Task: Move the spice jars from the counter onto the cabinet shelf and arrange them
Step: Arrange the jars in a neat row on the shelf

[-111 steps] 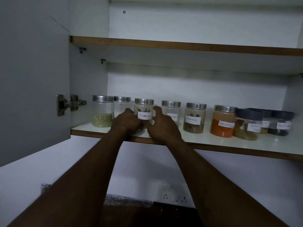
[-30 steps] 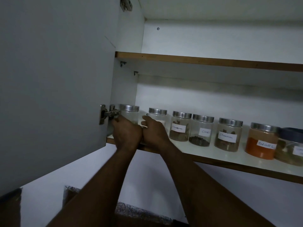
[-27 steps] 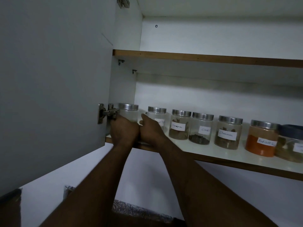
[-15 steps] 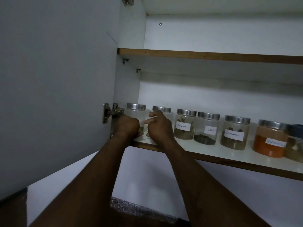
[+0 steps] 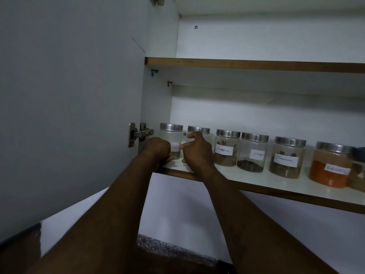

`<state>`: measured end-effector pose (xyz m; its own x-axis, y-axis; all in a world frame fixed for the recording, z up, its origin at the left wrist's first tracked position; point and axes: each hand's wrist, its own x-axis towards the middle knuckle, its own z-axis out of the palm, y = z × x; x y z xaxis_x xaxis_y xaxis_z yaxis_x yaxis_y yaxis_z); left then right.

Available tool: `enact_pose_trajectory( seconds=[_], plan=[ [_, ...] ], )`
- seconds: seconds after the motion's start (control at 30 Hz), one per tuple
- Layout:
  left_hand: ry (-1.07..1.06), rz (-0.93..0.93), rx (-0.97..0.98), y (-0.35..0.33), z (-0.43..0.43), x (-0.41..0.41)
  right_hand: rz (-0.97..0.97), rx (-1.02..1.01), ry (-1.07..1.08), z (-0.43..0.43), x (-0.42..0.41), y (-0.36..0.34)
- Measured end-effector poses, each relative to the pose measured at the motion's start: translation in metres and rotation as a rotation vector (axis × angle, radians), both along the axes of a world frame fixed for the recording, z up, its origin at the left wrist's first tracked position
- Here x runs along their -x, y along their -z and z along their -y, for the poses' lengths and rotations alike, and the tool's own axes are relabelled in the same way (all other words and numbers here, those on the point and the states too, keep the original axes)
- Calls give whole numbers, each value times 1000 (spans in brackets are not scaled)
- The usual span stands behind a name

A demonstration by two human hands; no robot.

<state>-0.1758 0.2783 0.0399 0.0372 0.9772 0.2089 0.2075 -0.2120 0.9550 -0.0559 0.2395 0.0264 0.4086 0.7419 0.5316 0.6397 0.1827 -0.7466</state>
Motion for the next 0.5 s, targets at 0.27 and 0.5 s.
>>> enact_pose_trajectory(
  seconds=[0.27,0.5],
  plan=[
    [-98,-116,-75,14,-2,0,197,38,0,-1,6,3],
    [-45,-101,-45,7,0,-1,92,-4,-3,-4,2,2]
  ],
)
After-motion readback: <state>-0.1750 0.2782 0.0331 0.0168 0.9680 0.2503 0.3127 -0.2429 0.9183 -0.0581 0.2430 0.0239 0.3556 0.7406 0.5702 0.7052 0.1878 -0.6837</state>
